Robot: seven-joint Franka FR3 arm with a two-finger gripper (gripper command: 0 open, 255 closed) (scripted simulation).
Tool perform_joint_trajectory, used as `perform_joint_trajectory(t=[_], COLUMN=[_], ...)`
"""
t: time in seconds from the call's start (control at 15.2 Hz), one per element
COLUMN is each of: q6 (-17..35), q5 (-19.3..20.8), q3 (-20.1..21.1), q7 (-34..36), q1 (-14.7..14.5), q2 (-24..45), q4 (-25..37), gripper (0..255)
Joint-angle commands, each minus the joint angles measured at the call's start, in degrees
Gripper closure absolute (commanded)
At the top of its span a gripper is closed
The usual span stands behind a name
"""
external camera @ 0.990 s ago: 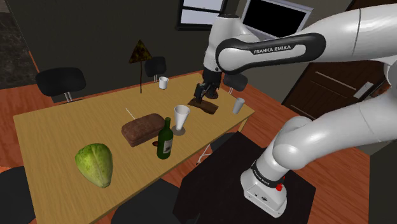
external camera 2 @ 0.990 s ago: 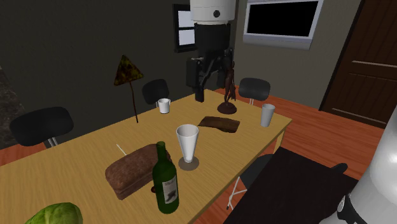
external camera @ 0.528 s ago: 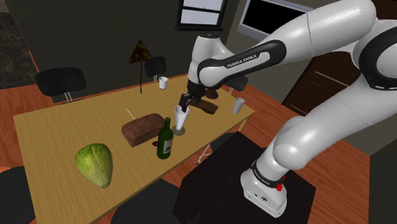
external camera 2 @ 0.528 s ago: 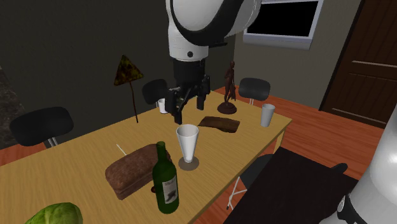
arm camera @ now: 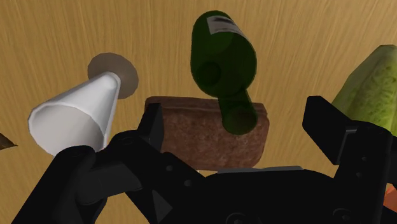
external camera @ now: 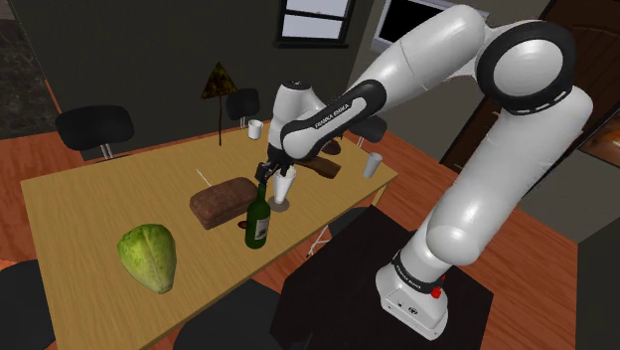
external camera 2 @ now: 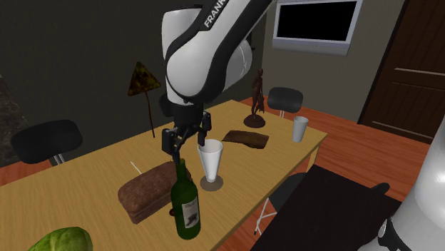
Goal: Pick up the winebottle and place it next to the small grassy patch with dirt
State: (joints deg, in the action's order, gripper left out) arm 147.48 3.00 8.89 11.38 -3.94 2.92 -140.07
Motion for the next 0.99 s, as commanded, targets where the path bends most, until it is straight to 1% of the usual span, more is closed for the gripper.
perform_joint_trajectory(t=[0.0,0.07,0.59,0.92], q6=[3.0,4.2,9.6,9.6], q5=[1.0,1.5,3.8,3.8], q3=[0.0,0.0,-1.2,-1.2], q7=[0.9,1.4,3.1,3.1], q1=[-0.2,-0.5,-1.3,-1.3], q2=[5.0,7.3,13.8,13.8], q4=[2.5,3.8,4.9,4.9], gripper=[0,0,0,0])
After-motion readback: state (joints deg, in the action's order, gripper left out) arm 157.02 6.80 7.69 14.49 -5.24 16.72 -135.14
